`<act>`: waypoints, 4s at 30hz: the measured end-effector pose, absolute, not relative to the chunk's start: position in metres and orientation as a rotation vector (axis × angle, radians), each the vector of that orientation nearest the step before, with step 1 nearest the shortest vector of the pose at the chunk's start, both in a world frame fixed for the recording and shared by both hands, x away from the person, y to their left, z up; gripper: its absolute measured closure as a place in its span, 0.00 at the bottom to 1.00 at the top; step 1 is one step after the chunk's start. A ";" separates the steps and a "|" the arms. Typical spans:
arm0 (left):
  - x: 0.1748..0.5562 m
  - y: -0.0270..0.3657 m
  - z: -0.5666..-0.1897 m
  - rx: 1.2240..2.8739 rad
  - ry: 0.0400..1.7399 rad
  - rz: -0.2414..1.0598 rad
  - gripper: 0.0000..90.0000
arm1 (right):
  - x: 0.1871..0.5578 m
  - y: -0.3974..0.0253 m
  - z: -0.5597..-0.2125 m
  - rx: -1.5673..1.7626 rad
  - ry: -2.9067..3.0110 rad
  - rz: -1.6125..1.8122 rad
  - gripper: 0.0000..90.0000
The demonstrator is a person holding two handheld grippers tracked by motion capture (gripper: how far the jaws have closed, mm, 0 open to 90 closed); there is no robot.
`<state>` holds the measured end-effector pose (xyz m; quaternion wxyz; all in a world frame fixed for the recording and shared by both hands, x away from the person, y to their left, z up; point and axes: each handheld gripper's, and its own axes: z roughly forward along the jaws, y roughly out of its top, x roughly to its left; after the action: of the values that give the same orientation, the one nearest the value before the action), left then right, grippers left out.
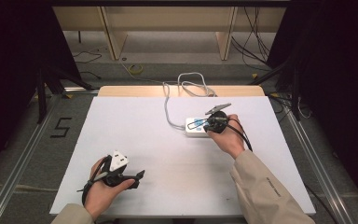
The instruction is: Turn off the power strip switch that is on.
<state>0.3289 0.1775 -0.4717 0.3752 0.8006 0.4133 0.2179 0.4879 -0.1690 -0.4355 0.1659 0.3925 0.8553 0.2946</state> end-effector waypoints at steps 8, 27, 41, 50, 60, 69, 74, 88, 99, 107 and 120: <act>0.329 0.177 -0.472 2.051 1.056 0.558 0.17 | 0.492 -0.165 -0.434 1.117 2.439 0.831 1.00; 0.329 0.177 -0.471 2.050 1.055 0.558 0.17 | 0.503 -0.161 -0.435 1.128 2.446 0.815 1.00; 0.329 0.177 -0.471 2.049 1.053 0.558 0.17 | 0.513 -0.148 -0.440 1.133 2.471 0.779 1.00; 0.329 0.177 -0.472 2.047 1.054 0.559 0.17 | 0.516 -0.141 -0.443 1.125 2.483 0.762 1.00; 0.329 0.178 -0.471 2.049 1.053 0.560 0.17 | 0.519 -0.138 -0.445 1.124 2.499 0.730 1.00; 0.329 0.178 -0.471 2.049 1.052 0.563 0.17 | 0.521 -0.135 -0.443 1.134 2.512 0.689 1.00; 0.329 0.178 -0.471 2.049 1.052 0.565 0.17 | 0.521 -0.135 -0.443 1.147 2.514 0.685 1.00; 0.329 0.178 -0.471 2.050 1.053 0.562 0.17 | 0.521 -0.132 -0.443 1.155 2.518 0.652 1.00; 0.330 0.178 -0.471 2.053 1.055 0.560 0.17 | 0.521 -0.134 -0.444 1.160 2.514 0.667 1.00; 0.330 0.178 -0.472 2.052 1.052 0.562 0.17 | 0.521 -0.134 -0.444 1.168 2.511 0.673 1.00; 0.330 0.178 -0.472 2.053 1.054 0.560 0.17 | 0.520 -0.134 -0.444 1.171 2.502 0.679 1.00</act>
<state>0.3298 0.1782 -0.4718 0.3741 0.8018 0.4115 0.2187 0.5198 -0.1340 -0.4440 0.1481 0.4071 0.8699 0.2360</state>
